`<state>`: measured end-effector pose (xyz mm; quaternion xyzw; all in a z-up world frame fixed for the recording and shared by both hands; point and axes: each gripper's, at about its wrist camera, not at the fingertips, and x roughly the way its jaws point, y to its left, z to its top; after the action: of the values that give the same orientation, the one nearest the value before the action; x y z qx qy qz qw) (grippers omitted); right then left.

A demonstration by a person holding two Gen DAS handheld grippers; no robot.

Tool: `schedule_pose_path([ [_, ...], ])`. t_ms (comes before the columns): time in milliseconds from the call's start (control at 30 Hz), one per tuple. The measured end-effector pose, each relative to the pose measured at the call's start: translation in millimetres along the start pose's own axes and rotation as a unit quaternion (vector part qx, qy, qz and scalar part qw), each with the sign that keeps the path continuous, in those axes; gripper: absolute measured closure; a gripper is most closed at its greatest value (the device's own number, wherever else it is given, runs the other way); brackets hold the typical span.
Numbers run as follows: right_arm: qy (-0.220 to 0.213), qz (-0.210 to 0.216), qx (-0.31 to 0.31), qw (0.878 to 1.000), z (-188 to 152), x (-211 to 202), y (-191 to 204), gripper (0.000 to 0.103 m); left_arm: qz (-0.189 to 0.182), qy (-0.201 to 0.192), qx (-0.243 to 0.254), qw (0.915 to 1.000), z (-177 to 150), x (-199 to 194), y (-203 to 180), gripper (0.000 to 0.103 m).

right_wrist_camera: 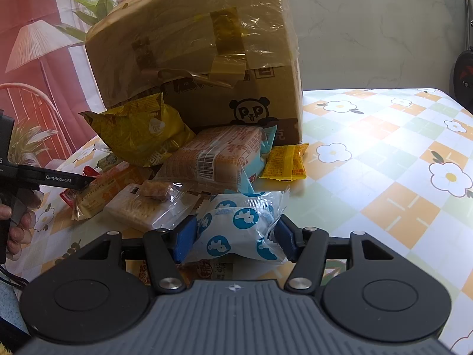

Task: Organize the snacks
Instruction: 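Grasp the blue-white bag with the right tool while the left grasps a red packet, then carry both packets over the open box and lower them in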

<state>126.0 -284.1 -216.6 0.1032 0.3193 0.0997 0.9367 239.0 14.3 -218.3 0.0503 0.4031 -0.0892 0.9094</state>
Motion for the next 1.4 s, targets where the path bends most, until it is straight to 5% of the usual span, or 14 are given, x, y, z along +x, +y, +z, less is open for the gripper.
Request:
schedule_pose_path([
  [333,0.0,0.0,0.0,1.0,-0.2,0.0,0.2,0.042,-0.005,-0.009,0.013,0.9999,-8.2,-10.8,-1.9,0.053],
  [667,0.002,-0.004,-0.005,1.0,-0.6,-1.9,2.6,0.043,-0.01,-0.039,-0.022,0.999,-10.2,-48.9,10.9,0.053],
  [1033,-0.015,0.008,0.008,1.0,7.6,-24.4,0.9,0.055,-0.033,-0.08,-0.009,0.9962,0.0,-81.2,-6.2,0.053],
  [1400,-0.07,0.017,0.018,0.997,32.5,-54.8,3.9,0.059,-0.051,-0.115,-0.008,0.992,9.3,-104.5,-14.7,0.053],
])
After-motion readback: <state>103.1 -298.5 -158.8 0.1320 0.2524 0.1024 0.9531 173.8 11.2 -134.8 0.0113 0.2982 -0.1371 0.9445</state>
